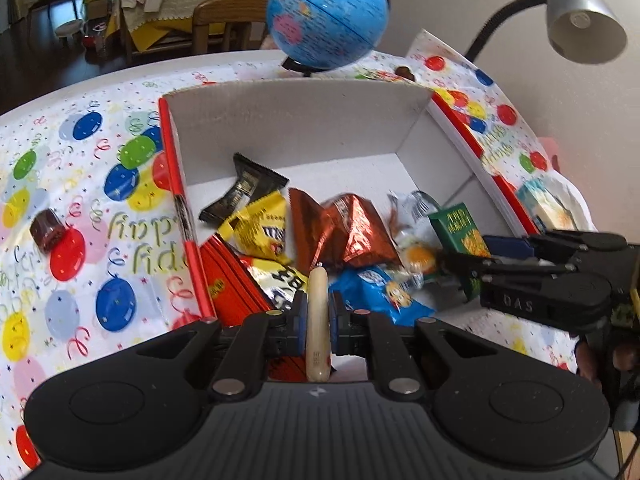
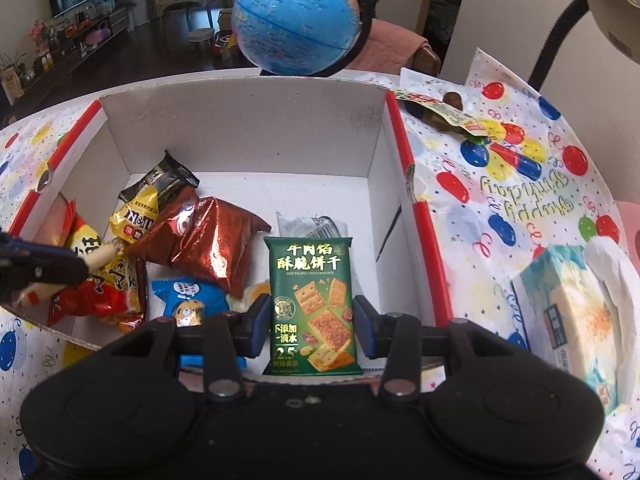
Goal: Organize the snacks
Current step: 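Open the left tool over the box while the right tool releases the green packet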
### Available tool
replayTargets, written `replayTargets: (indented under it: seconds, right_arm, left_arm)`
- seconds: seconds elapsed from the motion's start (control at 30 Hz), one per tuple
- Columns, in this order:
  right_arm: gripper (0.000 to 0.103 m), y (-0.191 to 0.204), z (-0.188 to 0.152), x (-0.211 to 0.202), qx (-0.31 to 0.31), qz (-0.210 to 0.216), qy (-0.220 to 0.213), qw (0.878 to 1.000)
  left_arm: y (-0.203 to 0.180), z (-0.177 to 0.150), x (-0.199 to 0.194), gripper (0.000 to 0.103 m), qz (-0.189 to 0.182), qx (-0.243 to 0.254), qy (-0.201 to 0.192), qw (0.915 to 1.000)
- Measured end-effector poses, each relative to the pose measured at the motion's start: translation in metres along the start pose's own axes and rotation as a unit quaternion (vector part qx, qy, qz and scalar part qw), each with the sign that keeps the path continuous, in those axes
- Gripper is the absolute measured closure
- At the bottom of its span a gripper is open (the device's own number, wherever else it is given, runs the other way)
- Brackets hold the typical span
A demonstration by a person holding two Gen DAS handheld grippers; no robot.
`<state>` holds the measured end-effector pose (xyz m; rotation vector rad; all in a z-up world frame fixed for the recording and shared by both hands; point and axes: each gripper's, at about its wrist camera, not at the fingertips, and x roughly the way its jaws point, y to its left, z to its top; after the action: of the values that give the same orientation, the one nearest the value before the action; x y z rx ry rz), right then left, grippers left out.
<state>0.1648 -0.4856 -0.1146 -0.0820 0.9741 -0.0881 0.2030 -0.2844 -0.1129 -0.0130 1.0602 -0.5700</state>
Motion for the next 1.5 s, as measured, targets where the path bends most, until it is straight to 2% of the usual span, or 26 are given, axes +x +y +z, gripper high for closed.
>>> replayTargets:
  seconds: [0.37, 0.57, 0.83, 0.9, 0.97, 1.0, 1.03, 1.07, 1.1, 1.23, 1.27, 1.4, 1.5]
  right_arm:
    - [0.061, -0.014, -0.036, -0.027, 0.007, -0.003, 0.022, 1.0]
    - [0.061, -0.018, -0.052, -0.042, 0.01, -0.012, 0.039, 0.999]
    - [0.06, -0.02, -0.064, -0.055, 0.038, -0.017, 0.041, 0.998]
    - [0.059, -0.017, -0.064, -0.057, 0.039, -0.019, 0.038, 0.998]
    - [0.053, -0.016, -0.064, -0.06, 0.044, -0.015, 0.034, 0.998]
    - [0.049, -0.014, -0.064, -0.062, 0.047, -0.013, 0.031, 0.998]
    - [0.04, -0.012, -0.064, -0.064, 0.049, -0.01, 0.028, 0.998]
    - [0.034, -0.011, -0.064, -0.065, 0.049, -0.008, 0.026, 0.998]
    - [0.034, -0.008, -0.064, -0.067, 0.049, -0.005, 0.024, 0.998]
    - [0.034, 0.0, -0.062, -0.073, 0.046, 0.004, 0.015, 0.999]
    - [0.032, 0.002, -0.061, -0.075, 0.046, 0.007, 0.011, 0.999]
    - [0.026, 0.006, -0.056, -0.087, 0.048, 0.022, -0.01, 0.999]
    - [0.023, 0.009, -0.054, -0.096, 0.05, 0.031, -0.023, 0.998]
  left_arm:
    - [-0.03, -0.036, -0.008, 0.092, -0.059, 0.014, 0.049, 0.997]
    - [-0.043, -0.036, -0.005, 0.092, -0.053, 0.027, 0.037, 0.9976]
    - [-0.051, -0.041, 0.008, 0.092, -0.04, 0.052, 0.057, 0.9962]
    - [-0.052, -0.041, 0.008, 0.092, -0.04, 0.057, 0.054, 0.9961]
    - [-0.054, -0.04, 0.006, 0.092, -0.034, 0.061, 0.049, 0.9964]
    - [-0.054, -0.039, 0.006, 0.091, -0.032, 0.063, 0.046, 0.9964]
    - [-0.054, -0.039, 0.004, 0.089, -0.032, 0.063, 0.044, 0.9966]
    - [-0.054, -0.039, 0.002, 0.082, -0.034, 0.062, 0.042, 0.9967]
    - [-0.054, -0.04, 0.0, 0.071, -0.035, 0.06, 0.039, 0.9968]
    - [-0.051, -0.04, -0.014, 0.054, -0.036, 0.057, 0.019, 0.9975]
    - [-0.051, -0.039, -0.018, 0.047, -0.034, 0.057, 0.012, 0.9977]
    - [-0.049, -0.038, -0.036, 0.037, -0.032, 0.051, -0.012, 0.9981]
    - [-0.049, -0.037, -0.047, 0.036, -0.021, 0.048, -0.024, 0.9983]
